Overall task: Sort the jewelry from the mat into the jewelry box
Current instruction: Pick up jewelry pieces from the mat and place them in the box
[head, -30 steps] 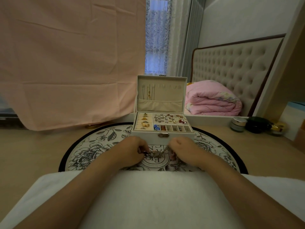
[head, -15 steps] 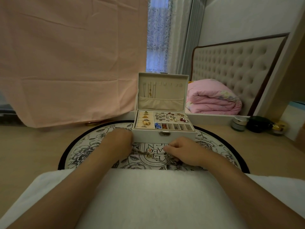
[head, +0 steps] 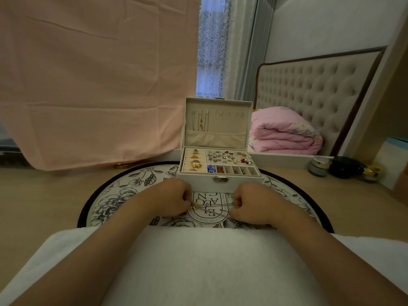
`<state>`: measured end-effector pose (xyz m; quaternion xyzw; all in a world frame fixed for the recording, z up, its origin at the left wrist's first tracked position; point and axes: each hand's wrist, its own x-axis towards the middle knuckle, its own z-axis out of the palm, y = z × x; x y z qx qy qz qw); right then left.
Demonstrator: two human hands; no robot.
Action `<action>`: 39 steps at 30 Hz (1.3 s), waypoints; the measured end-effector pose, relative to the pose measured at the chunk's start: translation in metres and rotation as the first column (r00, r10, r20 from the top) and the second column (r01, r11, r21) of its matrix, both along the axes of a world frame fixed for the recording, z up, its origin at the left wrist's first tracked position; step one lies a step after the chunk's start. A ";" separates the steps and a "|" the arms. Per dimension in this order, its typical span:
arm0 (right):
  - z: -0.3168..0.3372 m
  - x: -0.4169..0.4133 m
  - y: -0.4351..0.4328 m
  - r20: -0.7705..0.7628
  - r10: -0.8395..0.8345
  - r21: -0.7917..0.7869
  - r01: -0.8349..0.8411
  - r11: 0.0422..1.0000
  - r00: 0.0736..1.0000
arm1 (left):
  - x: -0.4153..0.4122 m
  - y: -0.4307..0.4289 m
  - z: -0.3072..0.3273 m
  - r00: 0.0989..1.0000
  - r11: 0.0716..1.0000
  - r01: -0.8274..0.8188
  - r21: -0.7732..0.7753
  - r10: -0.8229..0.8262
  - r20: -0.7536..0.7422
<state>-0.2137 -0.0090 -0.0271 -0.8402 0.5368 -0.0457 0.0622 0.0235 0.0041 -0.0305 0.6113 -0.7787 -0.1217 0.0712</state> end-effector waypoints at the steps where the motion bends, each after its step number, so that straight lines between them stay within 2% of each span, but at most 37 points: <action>1: 0.000 0.004 0.002 0.010 0.029 -0.054 -0.028 0.998 1.000 | -0.001 0.001 0.001 1.000 1.000 0.019 0.004 -0.018 -0.021; 3: -0.003 0.014 0.007 0.102 0.097 -0.125 -0.084 0.989 0.990 | -0.002 0.002 0.001 0.996 0.999 0.053 -0.001 -0.053 -0.067; 5: -0.009 0.026 0.011 0.217 0.132 -0.085 -0.116 0.990 0.967 | -0.003 0.002 0.000 0.989 0.997 0.074 -0.008 -0.075 -0.131; 9: -0.022 0.037 0.007 0.247 0.170 -0.077 -0.156 0.985 0.954 | -0.002 0.003 0.001 0.970 0.996 0.085 0.001 -0.083 -0.230; 14: -0.024 0.032 0.002 0.466 0.042 0.034 -0.065 0.997 0.884 | 0.005 0.002 0.000 0.928 0.989 0.123 0.081 -0.086 -0.362; 16: -0.020 0.032 0.002 0.605 -0.057 0.133 -0.030 0.991 0.794 | 0.005 0.001 -0.001 0.932 0.989 0.116 0.092 -0.076 -0.355; 18: -0.016 0.032 0.003 0.663 -0.129 0.199 -0.008 0.980 0.737 | 0.005 0.000 -0.001 0.952 0.993 0.101 0.069 -0.076 -0.297; 21: -0.018 0.032 0.000 0.591 -0.118 0.129 0.051 0.990 0.798 | 0.005 -0.001 -0.001 0.976 0.995 0.094 0.030 -0.086 -0.201; 24: -0.021 0.030 -0.001 0.536 -0.120 0.101 0.077 0.992 0.836 | 0.007 -0.002 -0.002 0.979 0.997 0.082 0.006 -0.080 -0.189; 29: -0.024 0.027 0.000 0.476 -0.108 0.130 0.051 0.990 0.873 | 0.006 -0.003 -0.003 0.954 0.992 0.125 -0.012 -0.124 -0.273; 34: -0.021 0.026 0.001 0.442 -0.125 0.091 0.094 0.991 0.888 | 0.002 -0.004 -0.010 0.860 0.988 0.092 0.125 -0.016 -0.510; 37: -0.016 0.025 0.003 0.423 -0.149 0.079 0.128 0.989 0.894 | 0.002 -0.003 -0.009 0.917 0.991 0.071 0.117 -0.019 -0.398; 39: -0.015 0.026 0.004 0.387 -0.150 0.057 0.139 0.989 0.910 | 0.002 -0.003 -0.008 0.958 0.999 0.035 0.042 -0.022 -0.286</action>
